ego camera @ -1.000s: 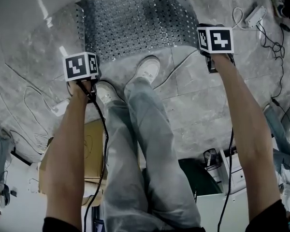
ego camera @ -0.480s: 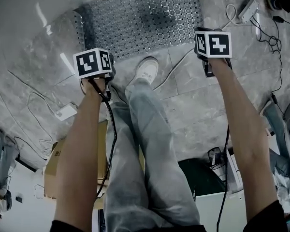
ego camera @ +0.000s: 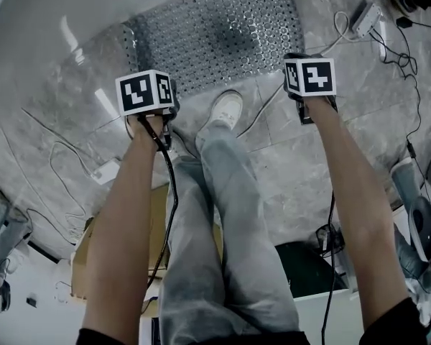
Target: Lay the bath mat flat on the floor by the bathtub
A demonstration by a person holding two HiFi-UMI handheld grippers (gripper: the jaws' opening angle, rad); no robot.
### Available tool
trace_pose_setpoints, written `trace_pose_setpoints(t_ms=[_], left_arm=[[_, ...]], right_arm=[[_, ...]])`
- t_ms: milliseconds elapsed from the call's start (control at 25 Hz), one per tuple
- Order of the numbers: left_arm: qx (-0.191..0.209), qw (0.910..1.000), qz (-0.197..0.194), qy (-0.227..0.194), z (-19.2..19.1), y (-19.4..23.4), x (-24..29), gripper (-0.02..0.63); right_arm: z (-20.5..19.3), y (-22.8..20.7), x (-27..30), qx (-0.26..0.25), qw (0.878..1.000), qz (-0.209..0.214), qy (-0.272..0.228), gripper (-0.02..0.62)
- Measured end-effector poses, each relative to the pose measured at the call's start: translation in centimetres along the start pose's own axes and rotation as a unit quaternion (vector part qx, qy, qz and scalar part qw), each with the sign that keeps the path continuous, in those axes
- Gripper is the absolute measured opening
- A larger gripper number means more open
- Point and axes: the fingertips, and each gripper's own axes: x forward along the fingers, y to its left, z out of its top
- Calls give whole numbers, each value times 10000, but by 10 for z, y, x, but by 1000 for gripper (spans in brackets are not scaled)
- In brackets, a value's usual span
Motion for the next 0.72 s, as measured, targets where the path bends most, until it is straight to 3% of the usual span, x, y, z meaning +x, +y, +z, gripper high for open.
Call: trace_pose_setpoints(t_ms=[240, 720], left_arm=[[121, 9998, 133, -54, -12, 22, -22, 6], [193, 9997, 120, 2, -52, 42, -51, 5]], right_arm=[[-11, 16, -11, -1, 10000, 6, 27, 8], [-36, 45, -31, 118, 9998, 59, 170, 8]])
